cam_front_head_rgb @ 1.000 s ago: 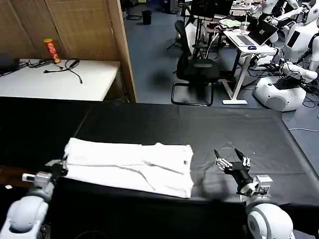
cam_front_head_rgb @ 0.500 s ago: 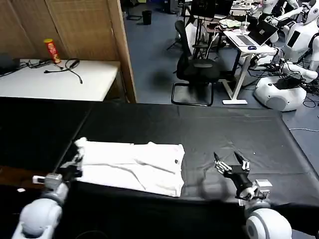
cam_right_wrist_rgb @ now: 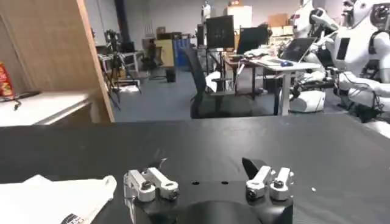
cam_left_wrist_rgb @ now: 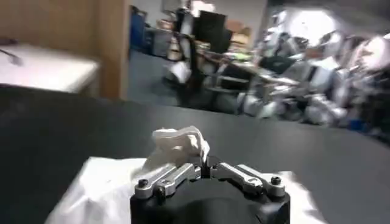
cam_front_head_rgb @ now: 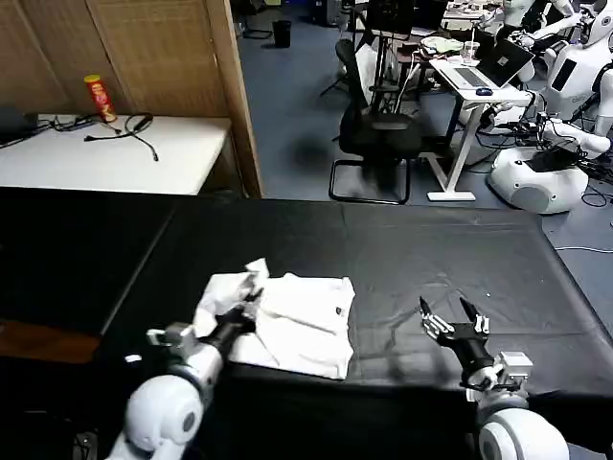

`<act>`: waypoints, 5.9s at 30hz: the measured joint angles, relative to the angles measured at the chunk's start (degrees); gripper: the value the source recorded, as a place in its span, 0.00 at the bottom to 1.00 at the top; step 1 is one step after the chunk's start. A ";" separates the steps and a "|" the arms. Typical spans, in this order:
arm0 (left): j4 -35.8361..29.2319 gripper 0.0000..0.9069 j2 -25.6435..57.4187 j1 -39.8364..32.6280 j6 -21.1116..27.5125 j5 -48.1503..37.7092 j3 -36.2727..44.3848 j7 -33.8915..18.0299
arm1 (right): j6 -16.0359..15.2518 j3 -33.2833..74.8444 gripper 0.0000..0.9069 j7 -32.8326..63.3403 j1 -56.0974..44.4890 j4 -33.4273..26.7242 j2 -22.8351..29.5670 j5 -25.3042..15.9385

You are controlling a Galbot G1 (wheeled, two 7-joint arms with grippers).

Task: Fold and organize the clothes.

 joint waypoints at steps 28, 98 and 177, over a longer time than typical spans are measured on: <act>7.24 0.97 -7.29 -1.69 -1.66 5.30 8.97 0.98 | -0.19 -2.86 0.97 -1.06 0.83 -1.36 -0.86 -0.62; 14.81 0.13 -1.94 3.07 -7.82 -9.18 -12.60 6.09 | -0.16 -15.83 0.97 1.29 4.45 -2.79 3.78 -11.36; -0.58 0.97 6.17 2.40 -16.32 19.85 0.24 4.10 | -6.09 -29.12 0.77 2.77 14.18 -16.10 8.41 -2.15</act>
